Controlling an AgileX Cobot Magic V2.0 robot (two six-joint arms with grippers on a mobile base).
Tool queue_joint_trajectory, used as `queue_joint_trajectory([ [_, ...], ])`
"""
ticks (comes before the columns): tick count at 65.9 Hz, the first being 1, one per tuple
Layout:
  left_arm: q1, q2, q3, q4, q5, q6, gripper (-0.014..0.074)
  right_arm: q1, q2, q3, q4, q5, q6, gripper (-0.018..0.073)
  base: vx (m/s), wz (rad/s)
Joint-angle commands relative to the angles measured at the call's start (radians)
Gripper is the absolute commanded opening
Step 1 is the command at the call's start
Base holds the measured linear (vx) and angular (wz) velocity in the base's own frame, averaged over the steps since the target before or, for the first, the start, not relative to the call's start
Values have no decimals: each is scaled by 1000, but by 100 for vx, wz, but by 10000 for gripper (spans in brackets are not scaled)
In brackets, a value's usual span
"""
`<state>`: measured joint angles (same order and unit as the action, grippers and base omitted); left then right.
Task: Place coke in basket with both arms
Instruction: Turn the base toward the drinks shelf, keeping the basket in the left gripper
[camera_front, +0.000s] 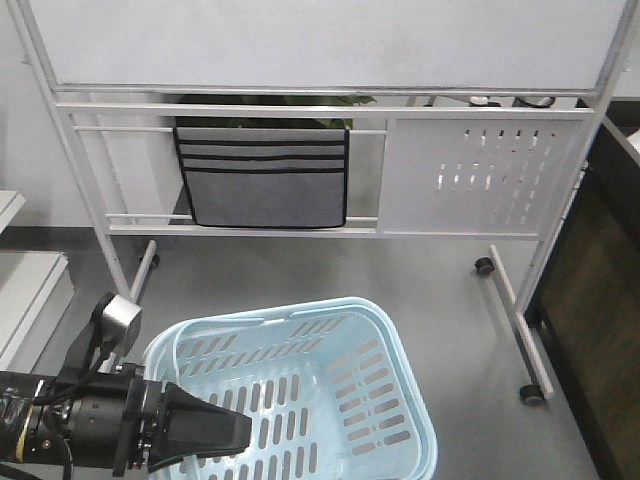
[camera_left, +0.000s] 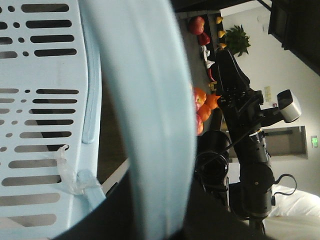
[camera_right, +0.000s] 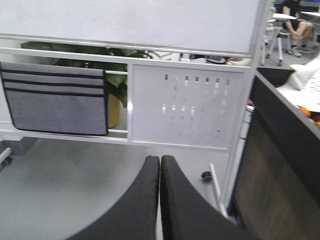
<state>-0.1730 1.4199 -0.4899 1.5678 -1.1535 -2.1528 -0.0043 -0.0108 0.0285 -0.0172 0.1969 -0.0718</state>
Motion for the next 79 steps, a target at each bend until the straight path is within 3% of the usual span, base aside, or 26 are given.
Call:
queue_joint_trajectory([
  [1,-6,-33,-18,-74,-220,10,-6,-4,-12,7,-1,-70,-10,-2,13,35],
  [79,-6,-33,-18,-74,-220,10,-6,-4,-12,7,-1,-74,-10,-2,10,37],
])
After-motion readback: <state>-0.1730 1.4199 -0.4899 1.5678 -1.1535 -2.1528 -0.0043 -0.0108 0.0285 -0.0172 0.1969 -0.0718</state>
